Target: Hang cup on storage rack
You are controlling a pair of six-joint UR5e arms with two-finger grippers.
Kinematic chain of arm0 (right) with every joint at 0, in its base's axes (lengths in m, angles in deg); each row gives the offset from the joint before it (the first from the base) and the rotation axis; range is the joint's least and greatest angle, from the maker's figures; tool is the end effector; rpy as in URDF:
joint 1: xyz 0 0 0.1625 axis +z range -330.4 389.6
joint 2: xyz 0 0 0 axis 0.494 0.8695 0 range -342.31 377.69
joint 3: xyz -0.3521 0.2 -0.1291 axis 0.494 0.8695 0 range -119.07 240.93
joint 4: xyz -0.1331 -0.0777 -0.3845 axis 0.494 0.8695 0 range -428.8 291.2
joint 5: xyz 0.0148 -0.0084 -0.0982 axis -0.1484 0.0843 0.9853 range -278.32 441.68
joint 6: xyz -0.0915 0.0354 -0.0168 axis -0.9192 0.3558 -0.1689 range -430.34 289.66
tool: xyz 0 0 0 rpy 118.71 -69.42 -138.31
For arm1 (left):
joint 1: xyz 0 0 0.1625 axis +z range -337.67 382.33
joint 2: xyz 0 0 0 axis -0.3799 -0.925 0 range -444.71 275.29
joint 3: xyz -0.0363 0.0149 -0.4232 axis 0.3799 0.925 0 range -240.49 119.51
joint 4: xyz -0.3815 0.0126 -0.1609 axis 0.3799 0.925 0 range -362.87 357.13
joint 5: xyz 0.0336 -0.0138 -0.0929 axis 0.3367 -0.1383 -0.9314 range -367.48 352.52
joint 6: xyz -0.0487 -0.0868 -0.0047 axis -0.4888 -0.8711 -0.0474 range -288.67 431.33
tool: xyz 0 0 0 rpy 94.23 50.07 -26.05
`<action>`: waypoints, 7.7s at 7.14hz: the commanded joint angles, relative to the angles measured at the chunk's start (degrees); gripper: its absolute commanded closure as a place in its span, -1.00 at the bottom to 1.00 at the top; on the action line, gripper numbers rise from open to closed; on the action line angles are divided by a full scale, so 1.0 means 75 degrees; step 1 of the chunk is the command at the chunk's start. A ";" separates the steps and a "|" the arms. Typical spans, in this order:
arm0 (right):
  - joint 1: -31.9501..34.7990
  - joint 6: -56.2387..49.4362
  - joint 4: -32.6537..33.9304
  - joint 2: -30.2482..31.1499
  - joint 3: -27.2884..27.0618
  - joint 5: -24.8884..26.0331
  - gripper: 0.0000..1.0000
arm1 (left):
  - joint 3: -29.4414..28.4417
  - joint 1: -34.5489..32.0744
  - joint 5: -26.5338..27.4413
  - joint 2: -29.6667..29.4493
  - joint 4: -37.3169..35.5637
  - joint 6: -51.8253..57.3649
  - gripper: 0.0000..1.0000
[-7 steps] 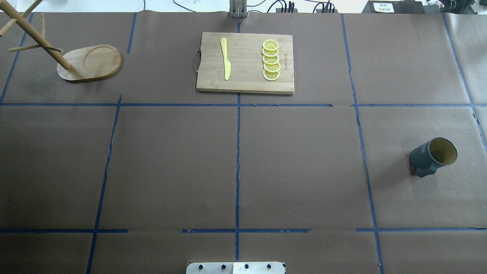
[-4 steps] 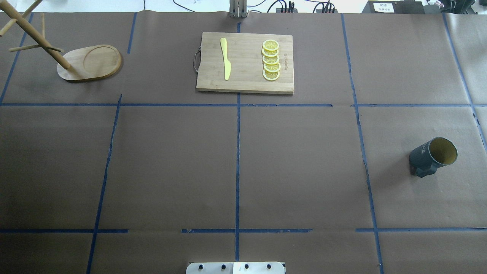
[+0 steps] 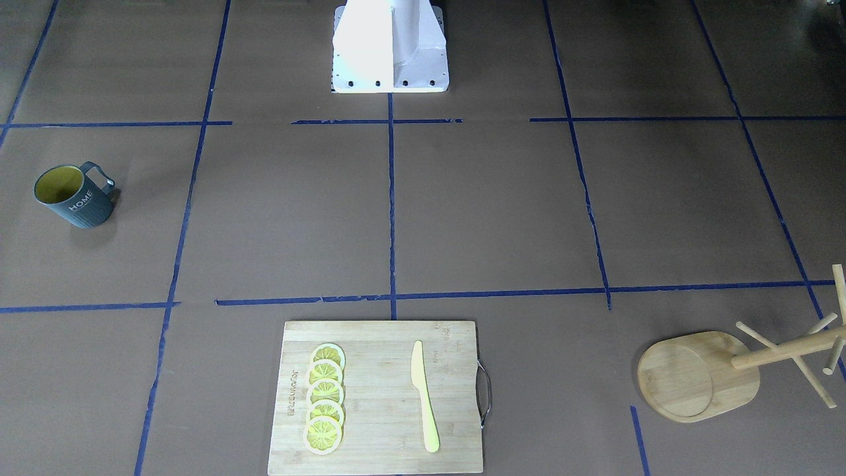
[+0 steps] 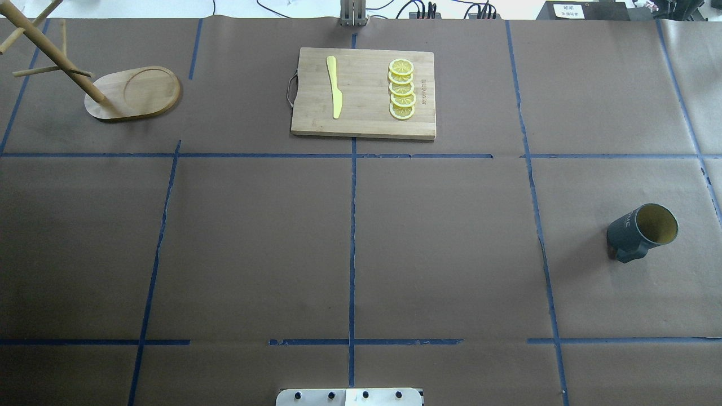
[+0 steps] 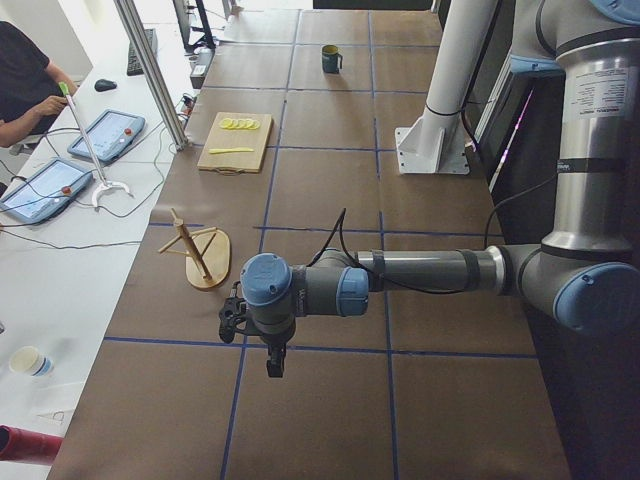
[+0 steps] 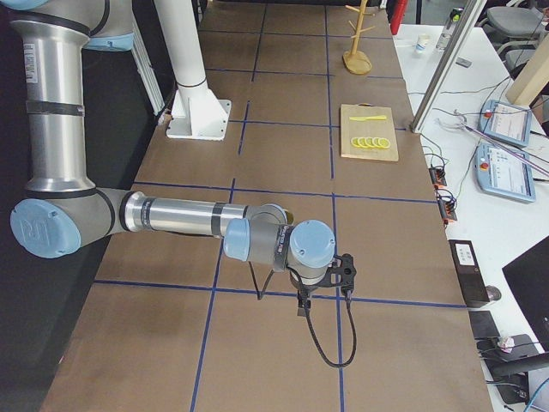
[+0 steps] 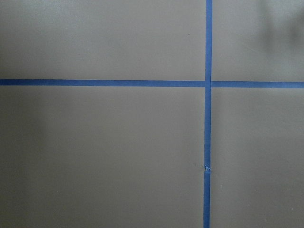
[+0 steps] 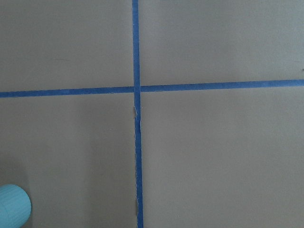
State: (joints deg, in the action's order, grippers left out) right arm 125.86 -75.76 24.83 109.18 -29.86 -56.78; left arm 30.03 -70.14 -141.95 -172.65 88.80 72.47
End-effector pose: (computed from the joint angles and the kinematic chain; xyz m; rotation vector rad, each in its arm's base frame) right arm 0.1103 -0.4662 0.6655 0.0154 -0.8482 0.0456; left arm -0.0839 -0.4736 0.6687 0.0267 0.7757 -0.0211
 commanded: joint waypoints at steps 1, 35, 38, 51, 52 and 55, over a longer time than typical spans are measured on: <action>-0.0002 -0.0004 -0.0004 -0.0150 -0.0035 0.0063 -1.00 | 0.0024 0.0001 0.0000 -0.0016 0.0000 0.0000 -1.00; -0.5280 0.8914 0.1013 -0.2498 -0.3622 0.1127 1.00 | 0.0399 -0.0011 -0.0082 -0.0004 0.0000 -0.0059 -1.00; -0.8127 1.2151 0.0969 -0.4655 -0.2712 0.3326 1.00 | 0.0388 0.0001 -0.0070 0.0019 0.0000 -0.0059 -1.00; -0.8842 1.3098 0.0206 -0.6163 -0.0854 0.3945 -0.99 | 0.0783 0.0001 -0.0093 0.0007 0.0000 -0.0059 -1.00; -0.8316 1.3098 0.0242 -0.6059 -0.1064 0.3432 -0.99 | 0.1447 0.0105 -0.0511 0.0321 -0.0058 -0.0059 -1.00; -0.7013 1.2117 0.0523 -0.5287 -0.1780 0.2514 -0.99 | 0.3110 0.0817 -0.1242 0.0801 -0.0105 -0.0163 -1.00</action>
State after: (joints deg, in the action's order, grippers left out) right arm 69.63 18.57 28.41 67.07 -41.34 -35.45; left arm 47.51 -66.69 -150.39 -168.63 88.15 71.95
